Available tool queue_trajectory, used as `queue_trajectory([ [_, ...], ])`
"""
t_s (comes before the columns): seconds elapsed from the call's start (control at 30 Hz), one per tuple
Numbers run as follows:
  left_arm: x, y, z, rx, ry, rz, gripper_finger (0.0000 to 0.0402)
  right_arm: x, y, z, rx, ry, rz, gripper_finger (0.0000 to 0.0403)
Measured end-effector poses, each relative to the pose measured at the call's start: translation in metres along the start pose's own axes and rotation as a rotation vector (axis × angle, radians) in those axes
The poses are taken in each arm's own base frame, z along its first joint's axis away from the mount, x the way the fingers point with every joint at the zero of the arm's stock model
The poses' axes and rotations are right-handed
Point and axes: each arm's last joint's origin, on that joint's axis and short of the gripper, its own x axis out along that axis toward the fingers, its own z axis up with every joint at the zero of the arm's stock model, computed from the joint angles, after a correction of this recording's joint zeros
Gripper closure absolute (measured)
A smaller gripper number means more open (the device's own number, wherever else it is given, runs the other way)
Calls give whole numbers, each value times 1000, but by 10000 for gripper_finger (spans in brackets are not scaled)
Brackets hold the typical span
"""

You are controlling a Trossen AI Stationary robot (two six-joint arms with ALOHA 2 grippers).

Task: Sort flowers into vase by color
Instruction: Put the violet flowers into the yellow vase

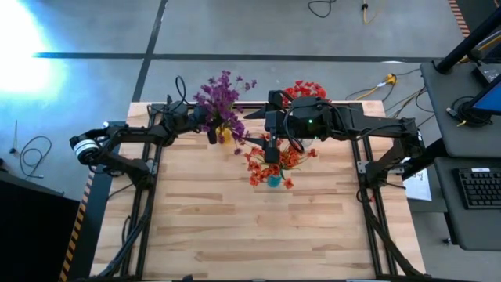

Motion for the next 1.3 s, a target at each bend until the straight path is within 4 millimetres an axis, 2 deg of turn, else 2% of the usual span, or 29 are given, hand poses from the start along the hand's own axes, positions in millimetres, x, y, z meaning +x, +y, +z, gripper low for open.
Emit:
queue_trajectory([
  [0.53, 0, 0, -1, 12, 16, -2, 187, 0, 0, 1, 39, -10, -3, 126],
  [1.07, -1, 1, 0, 23, 25, 48, 122, 0, -1, 4, 90, -46, -12, 106],
  [1.3, -2, 1, 1, 3, 21, 50, 111, 0, -3, 5, 108, -42, -56, 105],
])
